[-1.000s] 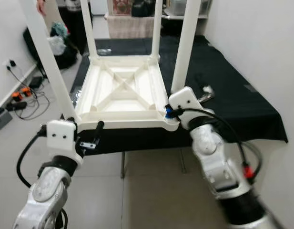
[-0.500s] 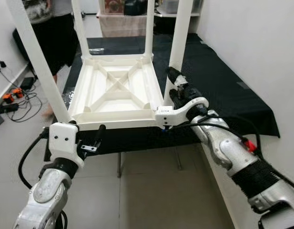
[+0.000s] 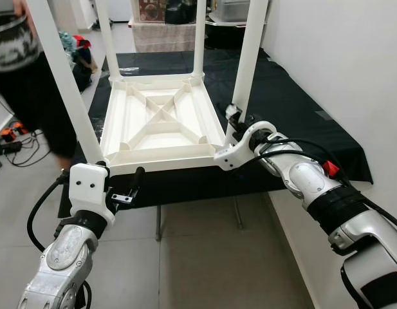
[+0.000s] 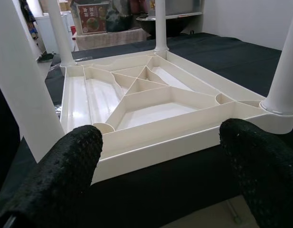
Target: Building children table
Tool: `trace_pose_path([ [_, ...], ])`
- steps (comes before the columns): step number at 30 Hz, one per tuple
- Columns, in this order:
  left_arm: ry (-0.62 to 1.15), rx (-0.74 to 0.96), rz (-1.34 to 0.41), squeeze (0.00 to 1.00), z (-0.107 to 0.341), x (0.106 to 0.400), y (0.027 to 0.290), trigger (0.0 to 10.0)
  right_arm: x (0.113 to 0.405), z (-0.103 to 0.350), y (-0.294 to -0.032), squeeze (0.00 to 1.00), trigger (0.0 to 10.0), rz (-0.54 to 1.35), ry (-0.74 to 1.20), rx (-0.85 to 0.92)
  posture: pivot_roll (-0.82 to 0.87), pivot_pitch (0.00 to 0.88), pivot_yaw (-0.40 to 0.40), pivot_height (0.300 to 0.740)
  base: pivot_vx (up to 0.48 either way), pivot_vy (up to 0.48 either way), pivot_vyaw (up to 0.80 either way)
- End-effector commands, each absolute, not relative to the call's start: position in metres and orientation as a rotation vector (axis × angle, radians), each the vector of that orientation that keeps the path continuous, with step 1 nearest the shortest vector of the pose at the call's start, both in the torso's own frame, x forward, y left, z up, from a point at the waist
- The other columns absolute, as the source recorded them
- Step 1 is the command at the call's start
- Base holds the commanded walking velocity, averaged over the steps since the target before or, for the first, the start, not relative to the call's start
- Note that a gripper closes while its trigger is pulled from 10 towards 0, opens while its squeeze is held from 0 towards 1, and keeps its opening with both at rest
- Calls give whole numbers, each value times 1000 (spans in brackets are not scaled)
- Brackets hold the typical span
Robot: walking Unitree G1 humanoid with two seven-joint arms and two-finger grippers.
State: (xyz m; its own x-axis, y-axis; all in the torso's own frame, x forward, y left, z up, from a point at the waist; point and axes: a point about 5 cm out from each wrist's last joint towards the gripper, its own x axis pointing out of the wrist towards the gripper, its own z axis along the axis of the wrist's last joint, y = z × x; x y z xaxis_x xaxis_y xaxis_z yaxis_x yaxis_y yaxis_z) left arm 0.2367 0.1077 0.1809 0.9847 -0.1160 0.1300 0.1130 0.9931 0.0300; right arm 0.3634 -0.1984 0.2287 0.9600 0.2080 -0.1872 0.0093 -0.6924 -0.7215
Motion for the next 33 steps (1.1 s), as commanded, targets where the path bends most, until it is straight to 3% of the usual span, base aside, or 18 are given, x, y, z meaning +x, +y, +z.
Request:
trace_pose_path([
  [1, -124, 8, -117, 0, 178, 237, 106, 10000, 367, 228, -195, 0, 10000, 378, -139, -2364, -34, 24, -15, 740, 0, 0, 0],
  [6, -123, 5, -127, 0, 177, 238, 103, 10000, 374, 233, -194, 0, 10000, 408, -108, -2432, -35, 21, -20, 740, 0, 0, 0],
  [11, -119, -25, -144, 0, 174, 236, 102, 10000, 387, 258, -181, 0, 10000, 333, -196, -2458, -36, 20, -23, 740, 0, 0, 0],
  [18, -25, -263, -295, 0, 157, 228, 95, 10000, 396, 268, -174, 0, 10000, 331, -191, -2470, -41, 27, -27, 740, 0, 0, 0],
  [24, 33, -341, -257, 0, 142, 237, 113, 10000, 403, 263, -169, 0, 10000, 352, -174, -2457, -41, 31, -35, 740, 0, 0, 0],
  [28, 40, -403, -289, 0, 143, 237, 112, 10000, 405, 257, -165, 0, 10000, 378, -175, -2455, -43, 35, -34, 740, 0, 0, 0],
  [33, 30, -477, -202, 0, 144, 251, 118, 10000, 409, 249, -161, 0, 10000, 404, -168, -2448, -44, 45, -35, 740, 0, 0, 0],
])
